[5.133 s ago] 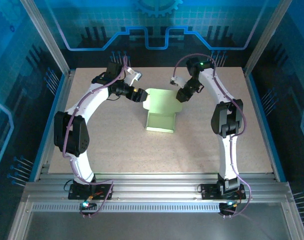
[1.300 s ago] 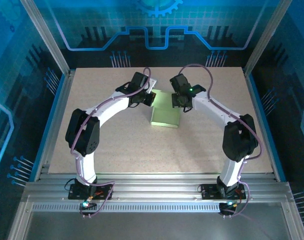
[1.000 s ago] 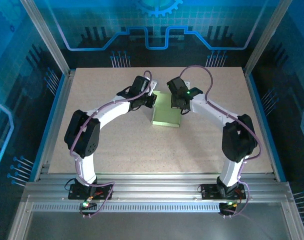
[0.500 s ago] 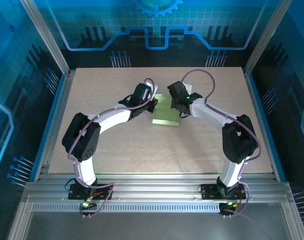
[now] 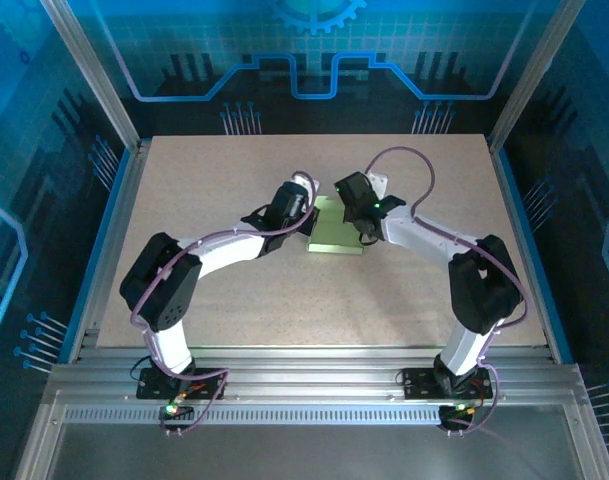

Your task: Fold the paper box

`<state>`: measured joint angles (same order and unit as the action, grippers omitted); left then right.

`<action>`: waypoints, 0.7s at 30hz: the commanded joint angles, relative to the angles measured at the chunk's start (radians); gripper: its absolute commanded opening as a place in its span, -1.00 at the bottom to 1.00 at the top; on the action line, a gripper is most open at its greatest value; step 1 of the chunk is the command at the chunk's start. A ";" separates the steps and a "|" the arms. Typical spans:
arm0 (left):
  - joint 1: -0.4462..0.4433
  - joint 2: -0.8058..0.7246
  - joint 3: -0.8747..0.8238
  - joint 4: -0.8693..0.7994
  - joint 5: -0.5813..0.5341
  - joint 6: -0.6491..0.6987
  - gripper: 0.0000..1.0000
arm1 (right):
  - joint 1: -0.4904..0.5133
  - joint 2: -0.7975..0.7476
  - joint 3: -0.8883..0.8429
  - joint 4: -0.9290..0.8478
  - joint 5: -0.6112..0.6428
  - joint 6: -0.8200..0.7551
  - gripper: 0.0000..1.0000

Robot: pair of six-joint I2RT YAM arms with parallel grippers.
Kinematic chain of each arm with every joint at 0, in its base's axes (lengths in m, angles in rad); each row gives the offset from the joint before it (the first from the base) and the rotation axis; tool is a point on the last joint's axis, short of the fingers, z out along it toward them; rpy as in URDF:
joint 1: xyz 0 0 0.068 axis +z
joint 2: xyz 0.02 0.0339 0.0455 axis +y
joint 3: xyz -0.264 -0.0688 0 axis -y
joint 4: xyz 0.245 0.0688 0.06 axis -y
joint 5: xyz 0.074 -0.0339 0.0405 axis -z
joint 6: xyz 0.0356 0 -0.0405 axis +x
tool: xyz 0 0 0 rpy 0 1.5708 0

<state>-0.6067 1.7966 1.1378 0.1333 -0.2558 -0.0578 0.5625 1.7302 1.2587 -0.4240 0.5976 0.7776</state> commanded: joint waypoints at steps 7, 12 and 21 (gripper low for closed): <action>-0.059 -0.033 0.038 0.040 0.030 -0.084 -1.00 | 0.051 0.006 -0.015 0.074 -0.043 -0.043 -1.00; -0.056 -0.008 0.110 -0.017 -0.053 -0.106 -1.00 | 0.048 0.019 0.000 0.095 -0.062 -0.055 -1.00; -0.058 0.026 0.241 -0.202 -0.082 -0.365 -1.00 | 0.045 0.010 0.026 0.050 -0.066 -0.058 -1.00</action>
<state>-0.6174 1.8248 1.3270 -0.0921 -0.3977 -0.3065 0.5758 1.7275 1.2766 -0.3790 0.5869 0.7471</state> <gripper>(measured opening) 0.050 0.056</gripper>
